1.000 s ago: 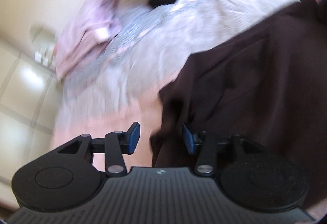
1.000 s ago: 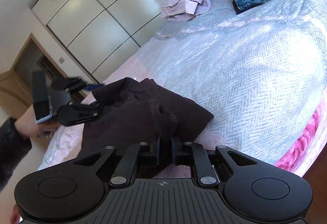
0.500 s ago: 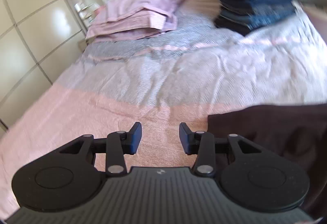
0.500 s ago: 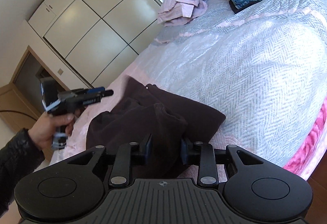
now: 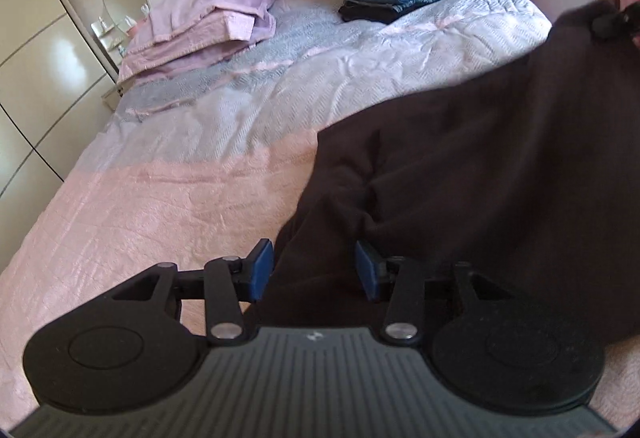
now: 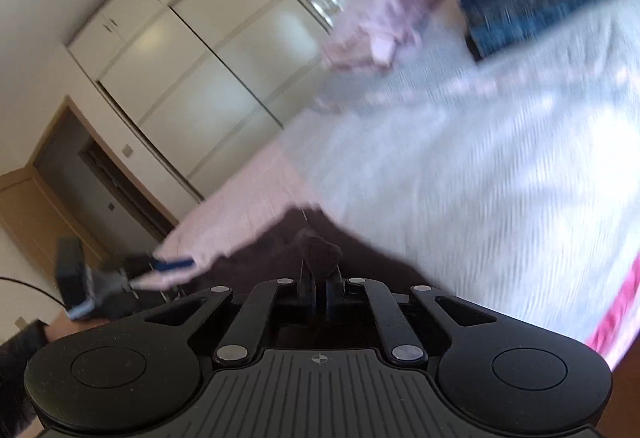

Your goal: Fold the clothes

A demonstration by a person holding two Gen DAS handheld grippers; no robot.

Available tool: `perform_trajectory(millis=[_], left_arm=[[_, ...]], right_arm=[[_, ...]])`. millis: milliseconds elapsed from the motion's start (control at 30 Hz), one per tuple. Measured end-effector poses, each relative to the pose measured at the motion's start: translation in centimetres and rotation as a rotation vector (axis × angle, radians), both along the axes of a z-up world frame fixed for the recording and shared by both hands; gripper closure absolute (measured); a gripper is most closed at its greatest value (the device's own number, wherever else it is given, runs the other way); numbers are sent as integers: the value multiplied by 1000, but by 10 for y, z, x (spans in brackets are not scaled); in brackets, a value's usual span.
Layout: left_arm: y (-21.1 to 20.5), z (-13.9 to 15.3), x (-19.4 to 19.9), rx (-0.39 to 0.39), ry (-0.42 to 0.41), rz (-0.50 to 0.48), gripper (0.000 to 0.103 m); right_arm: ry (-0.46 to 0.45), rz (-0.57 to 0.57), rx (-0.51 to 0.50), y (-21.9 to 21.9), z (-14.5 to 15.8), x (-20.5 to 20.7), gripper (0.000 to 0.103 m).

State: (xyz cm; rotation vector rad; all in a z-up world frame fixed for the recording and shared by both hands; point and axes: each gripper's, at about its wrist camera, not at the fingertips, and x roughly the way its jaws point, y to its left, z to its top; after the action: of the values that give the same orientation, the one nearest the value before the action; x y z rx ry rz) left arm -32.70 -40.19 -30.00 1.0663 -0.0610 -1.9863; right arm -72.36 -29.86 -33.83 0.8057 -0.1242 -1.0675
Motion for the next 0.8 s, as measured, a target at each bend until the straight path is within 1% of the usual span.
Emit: perform_trajectory(millis=[100, 133, 200, 300, 333, 400, 467, 567, 667, 733, 800], left_arm=[[-6, -17, -9, 14, -33, 0, 62], [-6, -19, -10, 11, -38, 0, 62], [-5, -16, -8, 11, -30, 5, 62], [-1, -4, -3, 2, -9, 11, 62], [2, 2, -1, -5, 10, 13, 62], [3, 14, 4, 1, 78, 31, 62], [-2, 19, 4, 15, 118, 44, 62], [-18, 9, -2, 23, 115, 63, 62], [-41, -11, -5, 56, 116, 78, 59], [-54, -23, -5, 75, 120, 77, 55], [-64, -29, 2, 91, 152, 85, 43]], right_arm=[[44, -13, 63, -4, -19, -2, 100], [34, -17, 114, -7, -31, -5, 100], [-39, -4, 196, -12, -50, -13, 100], [-10, -13, 167, -8, -45, -15, 100], [0, -13, 153, -7, -42, -14, 100], [7, -14, 139, -6, -39, -16, 100], [9, -24, 138, -7, -40, -16, 100], [11, -40, 139, -7, -42, -14, 100], [26, -45, 136, -7, -44, -14, 100], [41, -43, 132, -7, -45, -14, 100], [49, -40, 142, -8, -49, -15, 100]])
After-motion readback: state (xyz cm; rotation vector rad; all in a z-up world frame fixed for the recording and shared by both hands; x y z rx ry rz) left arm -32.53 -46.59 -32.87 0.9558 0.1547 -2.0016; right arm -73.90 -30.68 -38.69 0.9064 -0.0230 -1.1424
